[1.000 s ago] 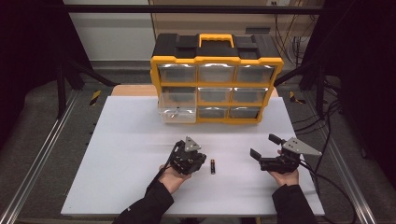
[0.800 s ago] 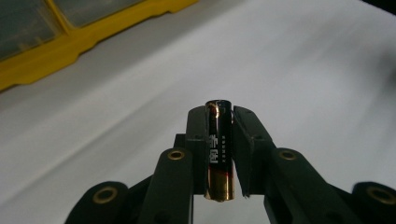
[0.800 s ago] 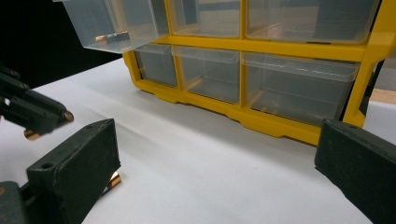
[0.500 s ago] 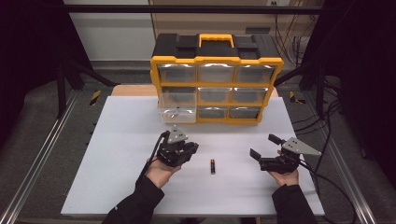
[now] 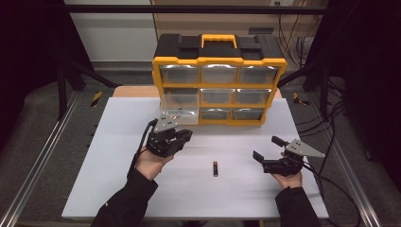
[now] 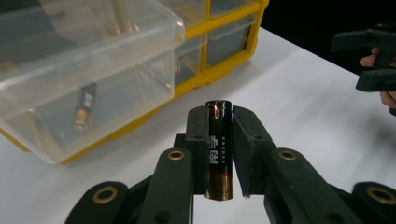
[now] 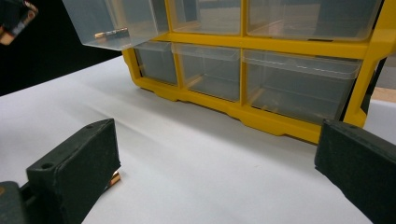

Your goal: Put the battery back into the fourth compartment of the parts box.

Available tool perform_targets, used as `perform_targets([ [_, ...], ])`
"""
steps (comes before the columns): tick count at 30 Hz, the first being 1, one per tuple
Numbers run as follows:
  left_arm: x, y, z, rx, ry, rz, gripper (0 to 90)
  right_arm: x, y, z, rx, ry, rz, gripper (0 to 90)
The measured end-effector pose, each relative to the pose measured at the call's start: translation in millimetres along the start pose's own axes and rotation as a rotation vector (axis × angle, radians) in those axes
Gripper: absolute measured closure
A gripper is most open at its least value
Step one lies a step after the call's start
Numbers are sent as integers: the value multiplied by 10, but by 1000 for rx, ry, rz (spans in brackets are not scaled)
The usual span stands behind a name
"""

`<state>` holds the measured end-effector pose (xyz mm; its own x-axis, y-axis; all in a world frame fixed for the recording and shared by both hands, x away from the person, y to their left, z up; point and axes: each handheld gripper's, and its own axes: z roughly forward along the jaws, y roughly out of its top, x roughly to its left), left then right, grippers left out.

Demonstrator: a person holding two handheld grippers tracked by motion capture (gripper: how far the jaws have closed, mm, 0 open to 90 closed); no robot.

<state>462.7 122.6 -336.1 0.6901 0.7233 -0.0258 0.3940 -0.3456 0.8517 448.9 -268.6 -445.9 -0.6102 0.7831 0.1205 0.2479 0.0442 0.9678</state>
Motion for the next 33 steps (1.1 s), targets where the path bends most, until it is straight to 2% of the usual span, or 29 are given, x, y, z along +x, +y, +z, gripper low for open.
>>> perform_targets([
  [13, 95, 318, -133, -45, 25, 16, 759, 1, 0, 0, -1, 0, 0, 3],
  [23, 235, 595, -120, -77, 50, 8, 759, -1, 2, -2, -2, -1, 1, 3],
  [33, 402, 731, 0, -69, 74, 17, 758, -4, 2, -1, -5, -1, -2, 3],
])
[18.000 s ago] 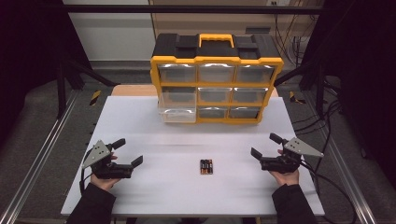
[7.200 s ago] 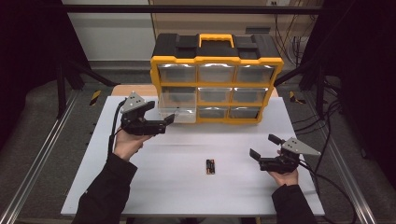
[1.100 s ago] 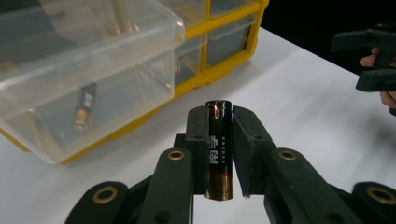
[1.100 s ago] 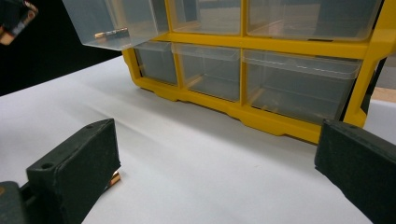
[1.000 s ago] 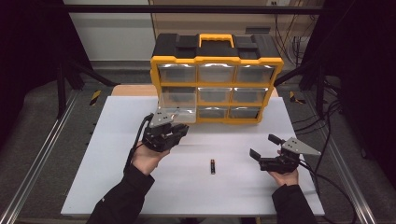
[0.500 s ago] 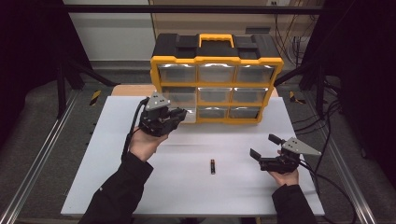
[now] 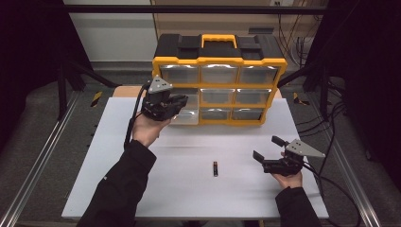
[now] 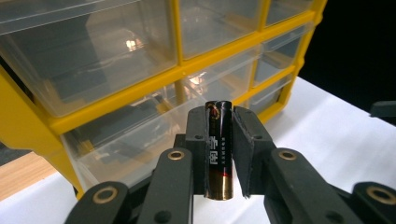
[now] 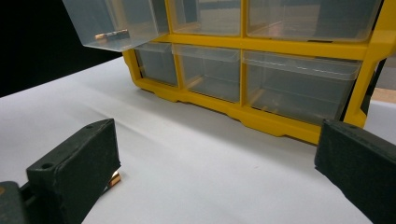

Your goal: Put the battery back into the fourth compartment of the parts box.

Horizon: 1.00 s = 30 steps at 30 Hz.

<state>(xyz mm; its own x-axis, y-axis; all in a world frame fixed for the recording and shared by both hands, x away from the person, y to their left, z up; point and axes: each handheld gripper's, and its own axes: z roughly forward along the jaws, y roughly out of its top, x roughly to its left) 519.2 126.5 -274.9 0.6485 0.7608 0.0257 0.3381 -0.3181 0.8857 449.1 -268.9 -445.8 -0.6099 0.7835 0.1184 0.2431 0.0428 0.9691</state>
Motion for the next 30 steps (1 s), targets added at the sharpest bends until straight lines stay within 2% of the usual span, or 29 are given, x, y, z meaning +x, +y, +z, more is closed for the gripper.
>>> perform_targets([
  [5, 104, 13, 118, -1, 9, 2, 758, -1, 2, -3, -1, 0, 1, 3],
  [8, 168, -1, 226, 26, 32, 17, 758, -2, 2, -3, -2, 0, 1, 3],
  [11, 190, -18, 274, 40, 35, 16, 758, -2, 4, -6, -3, 0, 2, 3],
  [15, 192, -62, 357, 70, 45, 29, 758, -6, 7, -9, -4, 2, 1, 3],
  [18, 177, -93, 440, 115, 63, 49, 758, -5, 7, -8, -4, 2, 1, 3],
  [25, 152, -110, 494, 144, 48, 42, 757, -3, 6, -7, -3, 3, 2, 3],
  [28, 153, -133, 519, 162, 45, 29, 756, -5, 7, -8, -4, 3, 1, 3],
  [30, 155, -140, 518, 157, 43, 17, 755, -4, 6, -7, -4, 3, 2, 3],
])
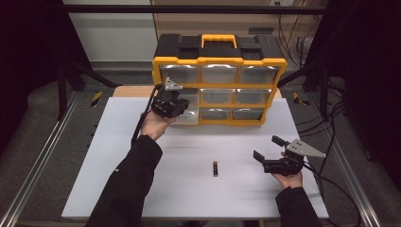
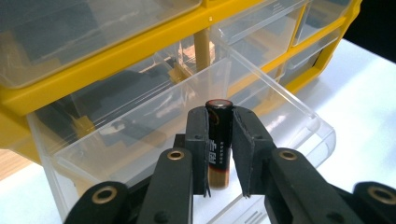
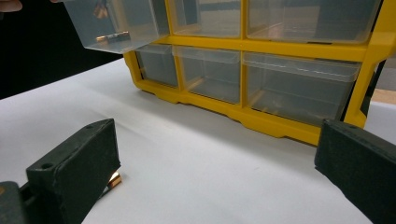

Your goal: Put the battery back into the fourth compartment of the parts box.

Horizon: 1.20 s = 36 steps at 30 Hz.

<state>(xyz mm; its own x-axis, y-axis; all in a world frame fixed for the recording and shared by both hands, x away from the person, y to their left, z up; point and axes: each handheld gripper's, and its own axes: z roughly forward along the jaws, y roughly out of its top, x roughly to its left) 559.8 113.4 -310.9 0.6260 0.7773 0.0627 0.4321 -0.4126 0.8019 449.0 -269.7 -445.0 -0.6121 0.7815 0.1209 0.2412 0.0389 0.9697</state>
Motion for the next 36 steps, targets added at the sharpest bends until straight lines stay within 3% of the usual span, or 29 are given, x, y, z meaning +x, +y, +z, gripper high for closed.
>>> perform_targets([
  [4, 7, -5, -11, 0, 3, -13, 762, 2, -2, 3, 2, 0, 3, 3],
  [7, 0, -7, -64, -38, 7, -22, 693, 1, -2, 3, 2, 0, 2, 3],
  [10, -58, -15, -193, -111, 2, -35, 561, 1, -3, 4, 3, -1, 0, 3],
  [14, -149, -42, -282, -151, 7, -37, 375, 2, -2, 2, 2, -2, 2, 3],
  [15, -182, -55, -306, -158, -5, -38, 375, 2, -2, 2, 2, -2, 2, 3],
  [16, -217, -76, -327, -168, -14, -36, 302, 1, -1, 0, 0, -3, -1, 3],
  [19, -376, -186, -353, -184, -65, -23, 215, 0, -1, -1, 1, -4, -1, 3],
  [30, -685, -509, -283, -235, -141, -13, 82, 3, 0, -4, 2, -4, 1, 3],
  [36, -859, -711, -174, -207, -182, -16, 55, 4, 0, -4, 2, -4, 1, 3],
])
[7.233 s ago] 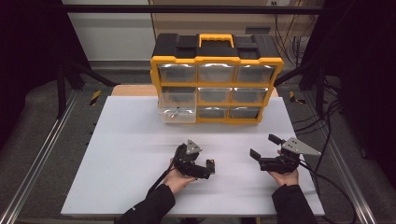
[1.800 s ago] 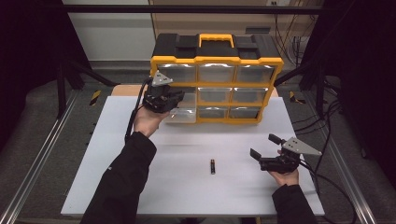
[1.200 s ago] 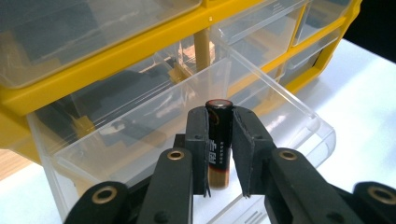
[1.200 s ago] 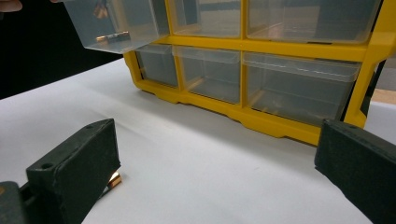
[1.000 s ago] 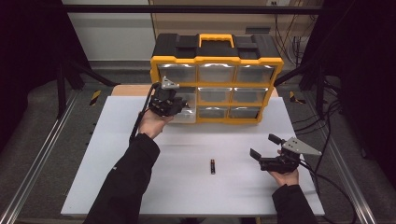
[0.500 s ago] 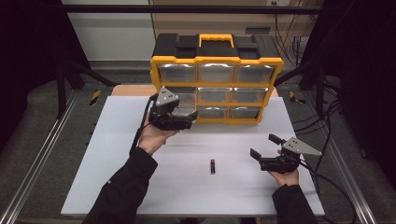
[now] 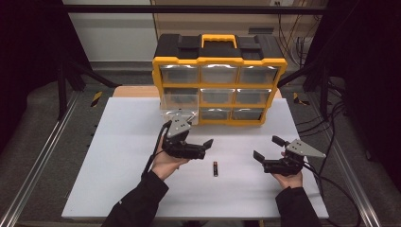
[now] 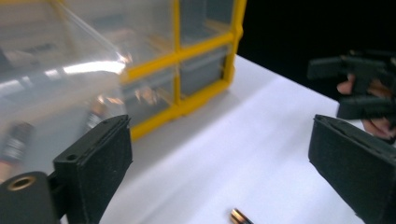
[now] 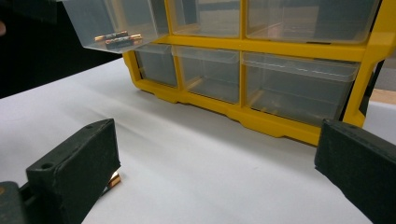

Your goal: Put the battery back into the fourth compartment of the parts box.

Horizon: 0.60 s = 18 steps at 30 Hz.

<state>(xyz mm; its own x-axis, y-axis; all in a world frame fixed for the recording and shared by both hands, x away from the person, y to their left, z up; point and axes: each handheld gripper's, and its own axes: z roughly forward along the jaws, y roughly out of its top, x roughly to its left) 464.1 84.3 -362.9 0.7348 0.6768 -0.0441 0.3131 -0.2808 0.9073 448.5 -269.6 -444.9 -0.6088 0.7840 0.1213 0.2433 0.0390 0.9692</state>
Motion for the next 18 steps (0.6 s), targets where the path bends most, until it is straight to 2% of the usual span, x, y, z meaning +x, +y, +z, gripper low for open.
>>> perform_targets([
  [3, -64, -162, 95, 21, -16, -26, 51, 0, -1, 2, -1, 0, -2, 3],
  [7, -86, -279, 177, 40, -25, -30, 52, 0, -2, 1, -1, 1, -3, 3],
  [9, -92, -356, 232, 56, -35, -42, 53, 1, -2, 1, 0, 0, -3, 3],
  [18, -187, -611, 453, 142, -47, -50, 59, 2, -3, 3, 1, 0, -2, 3],
])
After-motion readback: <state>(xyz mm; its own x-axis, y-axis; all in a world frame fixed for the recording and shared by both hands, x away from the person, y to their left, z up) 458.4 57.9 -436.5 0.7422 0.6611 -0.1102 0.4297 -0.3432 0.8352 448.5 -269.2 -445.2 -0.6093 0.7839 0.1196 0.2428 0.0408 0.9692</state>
